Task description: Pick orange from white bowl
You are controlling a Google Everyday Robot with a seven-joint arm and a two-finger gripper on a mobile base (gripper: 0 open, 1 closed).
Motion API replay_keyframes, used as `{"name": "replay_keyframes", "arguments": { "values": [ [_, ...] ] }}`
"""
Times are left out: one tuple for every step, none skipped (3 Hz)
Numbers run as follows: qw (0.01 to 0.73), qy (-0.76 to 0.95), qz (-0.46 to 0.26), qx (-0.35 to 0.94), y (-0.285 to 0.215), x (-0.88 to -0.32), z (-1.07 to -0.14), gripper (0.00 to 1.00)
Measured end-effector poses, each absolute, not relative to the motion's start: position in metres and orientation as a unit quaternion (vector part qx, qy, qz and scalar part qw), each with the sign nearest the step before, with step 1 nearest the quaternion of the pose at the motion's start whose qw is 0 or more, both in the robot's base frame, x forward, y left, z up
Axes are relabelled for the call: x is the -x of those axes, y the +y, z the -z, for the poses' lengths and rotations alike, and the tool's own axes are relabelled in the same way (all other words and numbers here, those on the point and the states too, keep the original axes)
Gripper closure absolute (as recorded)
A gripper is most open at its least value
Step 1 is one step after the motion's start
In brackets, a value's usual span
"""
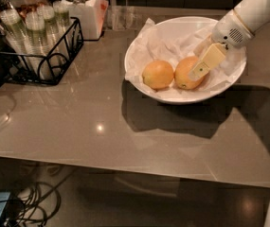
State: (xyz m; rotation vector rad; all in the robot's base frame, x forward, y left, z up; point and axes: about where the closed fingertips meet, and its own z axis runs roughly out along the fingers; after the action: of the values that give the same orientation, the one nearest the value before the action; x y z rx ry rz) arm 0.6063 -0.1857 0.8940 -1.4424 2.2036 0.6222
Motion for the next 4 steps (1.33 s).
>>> {"name": "replay_keyframes", "arguments": {
  "values": [
    [0.216,0.793,-0.239,0.518,-0.183,-0.615,-0.885,0.14],
    [0.22,0.799,-0.237,0.508,-0.185,-0.615,-0.883,0.13],
    [0.214,0.816,-0.206,0.497,-0.19,-0.608,-0.883,0.09],
    [0.203,0.838,-0.152,0.483,-0.194,-0.6,-0.88,0.1]
  ]
}}
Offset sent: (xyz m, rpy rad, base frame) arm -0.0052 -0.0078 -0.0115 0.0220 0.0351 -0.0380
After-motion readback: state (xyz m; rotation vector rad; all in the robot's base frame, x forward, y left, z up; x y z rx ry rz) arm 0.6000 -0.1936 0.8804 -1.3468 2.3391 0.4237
